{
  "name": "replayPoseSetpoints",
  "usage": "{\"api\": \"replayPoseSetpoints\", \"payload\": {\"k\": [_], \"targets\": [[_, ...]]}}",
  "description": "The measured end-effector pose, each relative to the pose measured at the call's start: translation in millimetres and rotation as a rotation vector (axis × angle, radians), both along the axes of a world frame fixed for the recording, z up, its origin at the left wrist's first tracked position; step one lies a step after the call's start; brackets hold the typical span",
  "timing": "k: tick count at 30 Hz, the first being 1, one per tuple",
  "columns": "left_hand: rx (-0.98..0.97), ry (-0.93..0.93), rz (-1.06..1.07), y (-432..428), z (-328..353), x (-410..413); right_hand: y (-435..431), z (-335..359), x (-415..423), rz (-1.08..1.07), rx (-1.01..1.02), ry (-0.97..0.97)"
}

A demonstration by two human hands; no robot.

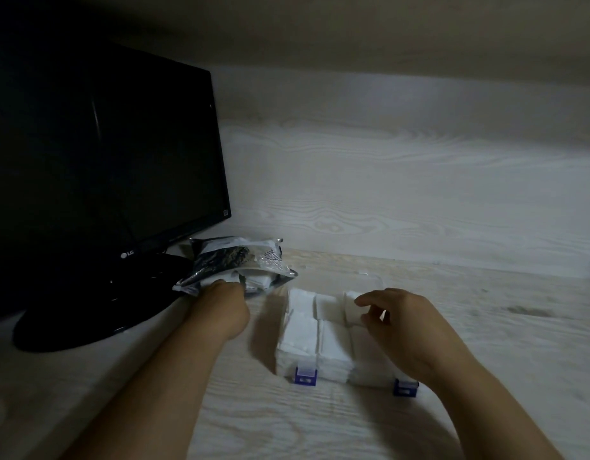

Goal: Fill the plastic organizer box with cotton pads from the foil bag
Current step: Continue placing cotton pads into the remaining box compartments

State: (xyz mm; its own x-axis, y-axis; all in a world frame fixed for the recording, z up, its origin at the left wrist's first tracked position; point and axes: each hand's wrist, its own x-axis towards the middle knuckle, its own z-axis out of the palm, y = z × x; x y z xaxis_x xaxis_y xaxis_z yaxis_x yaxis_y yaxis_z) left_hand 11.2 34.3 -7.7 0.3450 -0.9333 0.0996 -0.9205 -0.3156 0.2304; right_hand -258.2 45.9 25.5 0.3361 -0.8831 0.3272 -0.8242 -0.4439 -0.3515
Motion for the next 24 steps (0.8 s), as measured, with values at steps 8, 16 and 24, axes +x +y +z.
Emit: {"api": "replayPoseSetpoints", "payload": {"k": [8,16,24], "targets": [[-0.074,0.034,0.037,-2.1,-0.8,0.5,-0.1,-1.0,-0.2,0.014,0.037,-0.028],[-0.097,0.070,0.021,-4.2,-2.8,2.8,-0.5,-2.6,-0.3,0.019,0.052,-0.049],[-0.044,0.118,0.048,-3.5,-3.3,-1.3,-0.8,-3.5,-0.9,0.019,0.064,-0.063]]}}
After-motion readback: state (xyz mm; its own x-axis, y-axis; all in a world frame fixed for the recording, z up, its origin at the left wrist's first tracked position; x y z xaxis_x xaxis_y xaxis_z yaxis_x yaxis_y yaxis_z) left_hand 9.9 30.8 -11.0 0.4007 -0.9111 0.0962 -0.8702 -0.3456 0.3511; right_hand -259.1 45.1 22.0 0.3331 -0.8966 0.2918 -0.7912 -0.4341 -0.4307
